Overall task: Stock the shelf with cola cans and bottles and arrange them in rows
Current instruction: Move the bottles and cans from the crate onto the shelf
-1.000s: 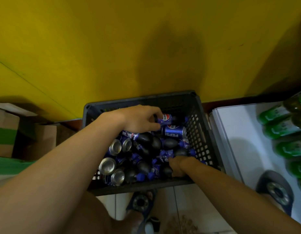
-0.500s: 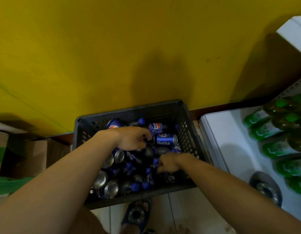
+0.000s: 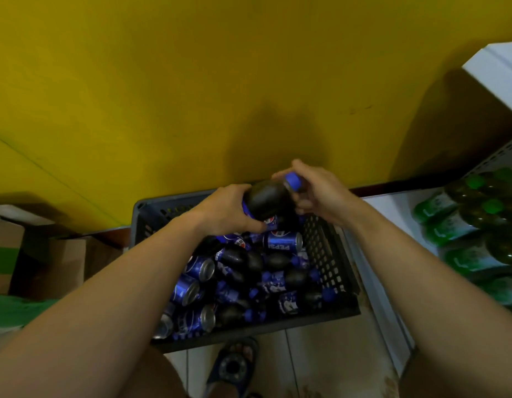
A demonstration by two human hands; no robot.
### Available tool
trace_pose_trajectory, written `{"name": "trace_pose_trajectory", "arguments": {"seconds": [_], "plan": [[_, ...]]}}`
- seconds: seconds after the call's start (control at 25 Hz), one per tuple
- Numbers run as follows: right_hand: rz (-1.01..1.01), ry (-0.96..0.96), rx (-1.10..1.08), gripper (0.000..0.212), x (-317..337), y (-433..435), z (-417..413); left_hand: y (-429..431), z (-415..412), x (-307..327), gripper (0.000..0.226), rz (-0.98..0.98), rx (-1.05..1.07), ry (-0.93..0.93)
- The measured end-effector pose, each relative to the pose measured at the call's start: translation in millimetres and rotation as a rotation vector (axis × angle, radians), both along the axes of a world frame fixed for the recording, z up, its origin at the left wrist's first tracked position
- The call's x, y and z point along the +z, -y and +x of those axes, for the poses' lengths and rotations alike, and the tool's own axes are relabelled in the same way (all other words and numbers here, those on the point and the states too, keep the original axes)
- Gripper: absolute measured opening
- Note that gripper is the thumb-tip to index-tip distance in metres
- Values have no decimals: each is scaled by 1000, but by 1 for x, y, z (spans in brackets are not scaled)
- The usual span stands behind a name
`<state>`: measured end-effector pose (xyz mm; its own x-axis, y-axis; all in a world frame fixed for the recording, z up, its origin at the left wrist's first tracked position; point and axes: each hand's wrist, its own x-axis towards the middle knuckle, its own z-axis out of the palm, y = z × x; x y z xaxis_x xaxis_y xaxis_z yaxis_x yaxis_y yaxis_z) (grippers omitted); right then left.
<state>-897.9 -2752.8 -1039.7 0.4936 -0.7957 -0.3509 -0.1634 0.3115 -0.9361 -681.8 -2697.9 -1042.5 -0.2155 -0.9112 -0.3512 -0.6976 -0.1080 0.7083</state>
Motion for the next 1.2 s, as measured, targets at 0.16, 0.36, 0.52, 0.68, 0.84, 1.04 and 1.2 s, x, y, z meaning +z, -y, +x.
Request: {"name": "trace_pose_trajectory", "arguments": {"seconds": [0.16,0.36,0.52,0.68,0.84,1.04,1.2], "plan": [[5,-520,55,38,-90,-13,6,4,3,-7,53,26,95,72],[-21,-1275,790,76,-202,-86,-6,9,-4,-12,62,52,9,64],[1,-1386,901,99,-214,-93,-9,12,-11,-16,66,52,-52,29],[-67,-1282,1037,82,-182,-75,7,20,-13,-15,68,42,-85,32],[-12,-1112,916,65,-96,-35,3,35,-14,15,53,-65,12,-11],[-277,-1029,478,61,42,-6,-36,44,-34,86,54,-328,281,-401],[-475,-896,15,53,131,-25,-95,25,-88,142,55,-524,264,-613]]}}
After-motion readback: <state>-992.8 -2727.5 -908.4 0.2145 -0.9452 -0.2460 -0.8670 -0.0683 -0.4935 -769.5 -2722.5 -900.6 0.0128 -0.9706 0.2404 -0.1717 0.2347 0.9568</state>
